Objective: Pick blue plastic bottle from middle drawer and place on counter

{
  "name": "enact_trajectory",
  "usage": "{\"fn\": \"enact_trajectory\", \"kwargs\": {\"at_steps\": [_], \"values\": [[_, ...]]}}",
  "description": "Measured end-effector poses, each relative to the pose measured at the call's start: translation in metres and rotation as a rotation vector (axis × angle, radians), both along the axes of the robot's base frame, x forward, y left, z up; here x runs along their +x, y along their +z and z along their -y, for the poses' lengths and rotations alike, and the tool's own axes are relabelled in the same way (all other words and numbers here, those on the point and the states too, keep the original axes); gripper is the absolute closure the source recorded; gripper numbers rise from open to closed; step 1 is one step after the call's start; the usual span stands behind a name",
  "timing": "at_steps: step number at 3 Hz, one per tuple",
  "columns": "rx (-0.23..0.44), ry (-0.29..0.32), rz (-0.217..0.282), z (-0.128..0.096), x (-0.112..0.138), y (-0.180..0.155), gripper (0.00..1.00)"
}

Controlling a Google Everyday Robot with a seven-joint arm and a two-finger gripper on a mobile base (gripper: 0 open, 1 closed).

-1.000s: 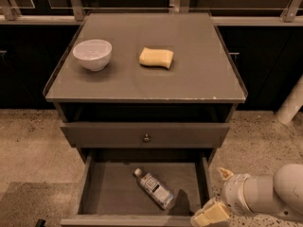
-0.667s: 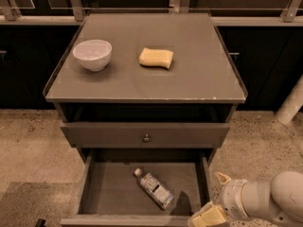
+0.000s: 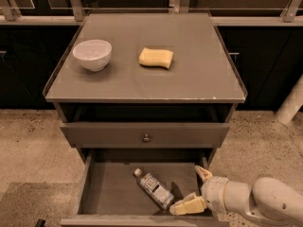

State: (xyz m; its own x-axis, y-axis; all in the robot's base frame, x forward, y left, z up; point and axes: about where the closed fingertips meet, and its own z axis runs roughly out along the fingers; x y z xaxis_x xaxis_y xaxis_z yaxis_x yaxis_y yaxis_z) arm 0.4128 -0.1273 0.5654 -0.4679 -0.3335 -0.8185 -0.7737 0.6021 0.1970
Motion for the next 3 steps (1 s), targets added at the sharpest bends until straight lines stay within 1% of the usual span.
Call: {"fn": "enact_trajectory", "kwargs": {"at_steps": [1, 2, 3], "values": [[0.062, 0.013, -0.024, -0.014, -0.004, -0.023, 0.0], [0.018, -0.001, -0.005, -0.01, -0.004, -0.02, 0.0], [-0.006, 0.006, 0.058, -0.02, 0.017, -0.03, 0.0]]}}
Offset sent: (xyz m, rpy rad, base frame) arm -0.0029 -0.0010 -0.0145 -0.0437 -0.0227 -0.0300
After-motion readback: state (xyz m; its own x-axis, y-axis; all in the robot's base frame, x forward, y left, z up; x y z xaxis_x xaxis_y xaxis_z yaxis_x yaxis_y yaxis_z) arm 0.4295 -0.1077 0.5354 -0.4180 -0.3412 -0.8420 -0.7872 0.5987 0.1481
